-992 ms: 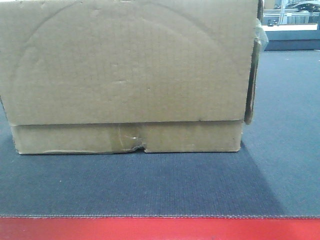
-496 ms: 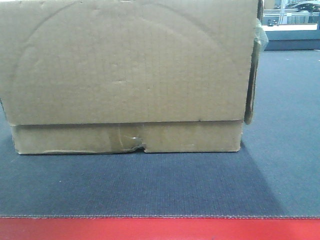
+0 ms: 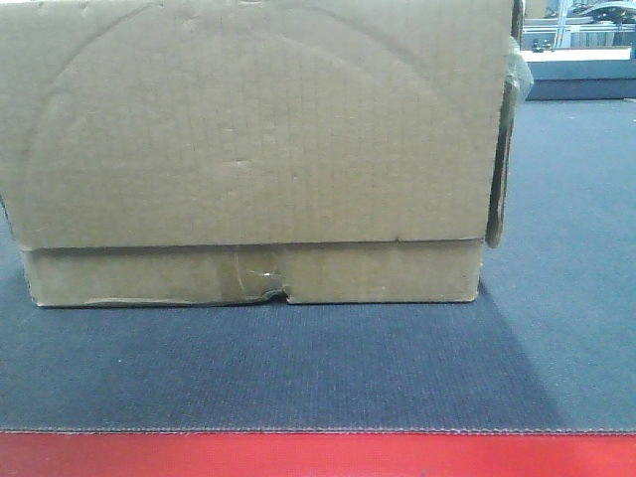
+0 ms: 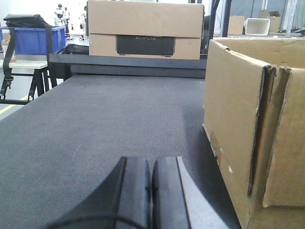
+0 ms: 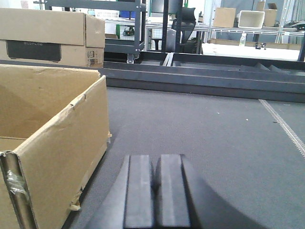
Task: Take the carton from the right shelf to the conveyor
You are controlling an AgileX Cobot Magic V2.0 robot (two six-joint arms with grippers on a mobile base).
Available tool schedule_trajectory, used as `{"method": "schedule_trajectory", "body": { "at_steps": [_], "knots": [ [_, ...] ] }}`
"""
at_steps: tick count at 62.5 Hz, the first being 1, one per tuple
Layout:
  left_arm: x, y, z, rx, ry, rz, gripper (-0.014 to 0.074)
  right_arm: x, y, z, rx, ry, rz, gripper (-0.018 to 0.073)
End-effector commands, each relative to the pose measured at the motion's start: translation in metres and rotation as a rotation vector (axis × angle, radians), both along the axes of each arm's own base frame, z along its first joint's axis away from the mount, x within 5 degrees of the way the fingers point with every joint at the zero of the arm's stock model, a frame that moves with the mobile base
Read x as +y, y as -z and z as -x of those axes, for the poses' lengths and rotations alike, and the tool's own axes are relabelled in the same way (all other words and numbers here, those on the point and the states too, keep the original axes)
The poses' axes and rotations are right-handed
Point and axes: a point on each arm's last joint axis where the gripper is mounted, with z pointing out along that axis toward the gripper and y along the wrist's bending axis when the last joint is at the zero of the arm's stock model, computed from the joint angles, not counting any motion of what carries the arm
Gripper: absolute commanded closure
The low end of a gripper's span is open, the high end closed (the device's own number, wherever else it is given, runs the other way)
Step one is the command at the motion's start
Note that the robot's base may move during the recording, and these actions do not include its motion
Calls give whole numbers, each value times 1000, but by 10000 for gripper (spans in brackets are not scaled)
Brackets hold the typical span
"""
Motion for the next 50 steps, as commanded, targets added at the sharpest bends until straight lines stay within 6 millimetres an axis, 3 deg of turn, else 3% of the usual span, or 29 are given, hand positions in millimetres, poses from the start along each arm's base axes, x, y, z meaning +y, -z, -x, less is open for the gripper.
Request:
{"method": "schedule_trajectory", "body": {
  "at_steps": [1,32,41,50],
  "knots": [
    [0,-2,1,-20,1,2,582,-1,-2,1,-31,6,6,628],
    [0,-2,1,-20,1,2,582,-1,5,-1,-35,20,6,628],
    [0,-2,1,-20,1,2,582,-3,24,-8,-52,76,30,628],
    [0,-2,1,-20,1,2,582,-7,55,-7,-60,138,-5,628]
  ]
}}
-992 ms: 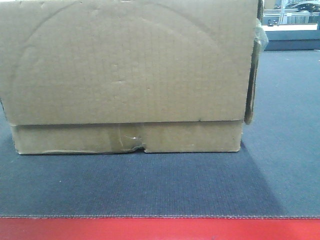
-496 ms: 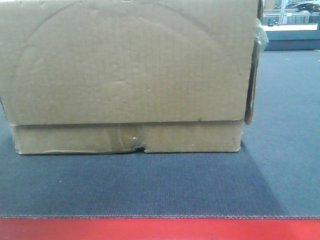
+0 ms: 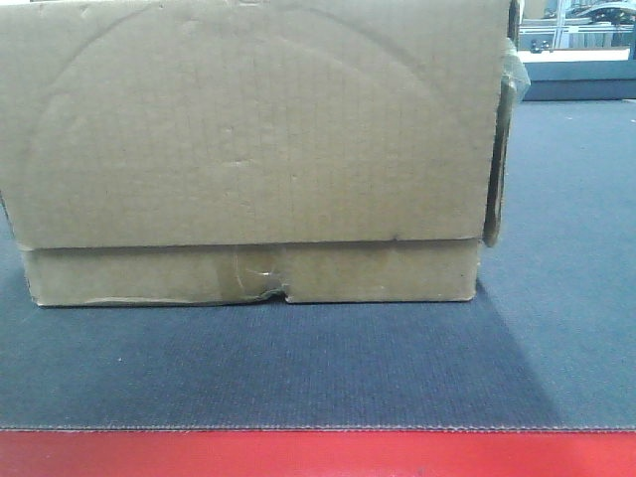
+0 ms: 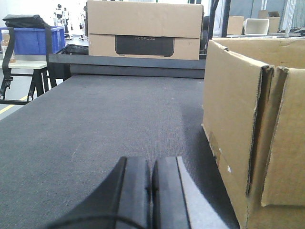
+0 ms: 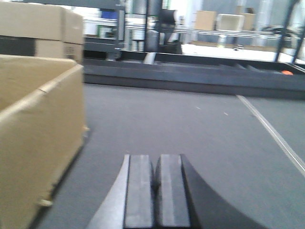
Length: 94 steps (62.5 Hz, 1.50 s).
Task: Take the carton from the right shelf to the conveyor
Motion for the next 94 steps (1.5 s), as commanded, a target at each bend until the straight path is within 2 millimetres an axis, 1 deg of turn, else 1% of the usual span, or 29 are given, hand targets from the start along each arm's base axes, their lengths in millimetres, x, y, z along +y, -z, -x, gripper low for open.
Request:
{"method": "schedule_trajectory", "body": {
  "at_steps": [1,11,17,20,23,94],
  "knots": [
    [0,-2,1,-20,1,2,582,-2,14,2,-48,28,-9,628],
    [0,-2,1,-20,1,2,582,-3,52,7,-34,36,-10,628],
    [0,-2,1,-20,1,2,582,-3,70,11,-48,38,-10,628],
    [0,-2,1,-20,1,2,582,-3,67,13,-86,40,-10,628],
    [0,-2,1,-20,1,2,582,-3,71,13,-40,37,-10,628],
    [0,-2,1,-20,1,2,582,-3,69,13,-61,39,-10,628]
  ]
}}
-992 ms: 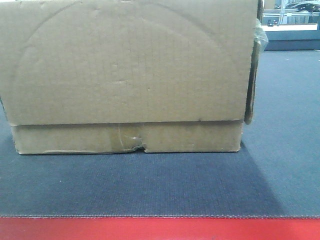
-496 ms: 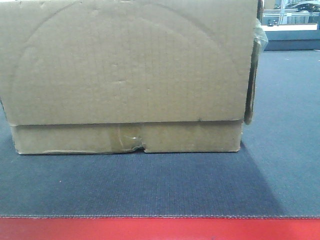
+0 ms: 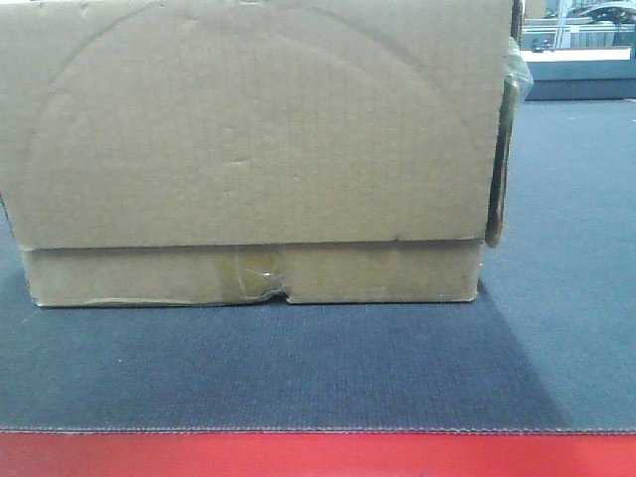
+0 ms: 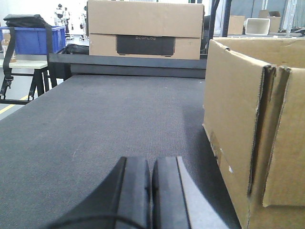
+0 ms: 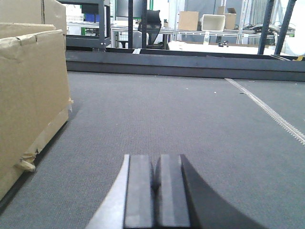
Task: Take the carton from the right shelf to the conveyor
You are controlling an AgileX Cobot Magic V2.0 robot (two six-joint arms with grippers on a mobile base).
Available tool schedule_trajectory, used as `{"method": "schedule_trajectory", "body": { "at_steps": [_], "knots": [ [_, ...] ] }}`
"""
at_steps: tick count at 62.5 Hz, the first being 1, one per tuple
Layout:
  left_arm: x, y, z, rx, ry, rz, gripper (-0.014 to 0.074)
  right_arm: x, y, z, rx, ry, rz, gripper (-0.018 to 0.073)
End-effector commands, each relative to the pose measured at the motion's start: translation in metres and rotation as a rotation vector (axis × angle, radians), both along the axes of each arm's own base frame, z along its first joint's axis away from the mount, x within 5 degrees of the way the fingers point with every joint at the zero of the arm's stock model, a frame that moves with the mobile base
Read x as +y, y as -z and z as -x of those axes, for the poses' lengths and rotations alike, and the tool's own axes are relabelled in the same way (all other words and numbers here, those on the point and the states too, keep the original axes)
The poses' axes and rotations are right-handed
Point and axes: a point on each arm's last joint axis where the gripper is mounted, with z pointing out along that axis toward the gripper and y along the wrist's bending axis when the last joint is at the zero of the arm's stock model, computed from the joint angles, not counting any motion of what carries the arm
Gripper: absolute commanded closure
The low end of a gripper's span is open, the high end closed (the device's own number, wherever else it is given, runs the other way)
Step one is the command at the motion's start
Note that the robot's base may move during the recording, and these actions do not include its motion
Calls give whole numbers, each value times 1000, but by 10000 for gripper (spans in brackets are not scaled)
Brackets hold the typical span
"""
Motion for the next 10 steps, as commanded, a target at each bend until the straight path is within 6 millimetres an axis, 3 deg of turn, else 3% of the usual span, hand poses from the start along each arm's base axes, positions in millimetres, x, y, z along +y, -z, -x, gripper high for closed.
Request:
{"method": "schedule_trajectory", "body": {
  "at_steps": [1,10],
  "knots": [
    [0,-2,1,-20,1,2,582,0,-3,1,-36,6,3,628],
    [0,-2,1,-20,1,2,582,0,-3,1,-36,6,3,628]
  ]
}}
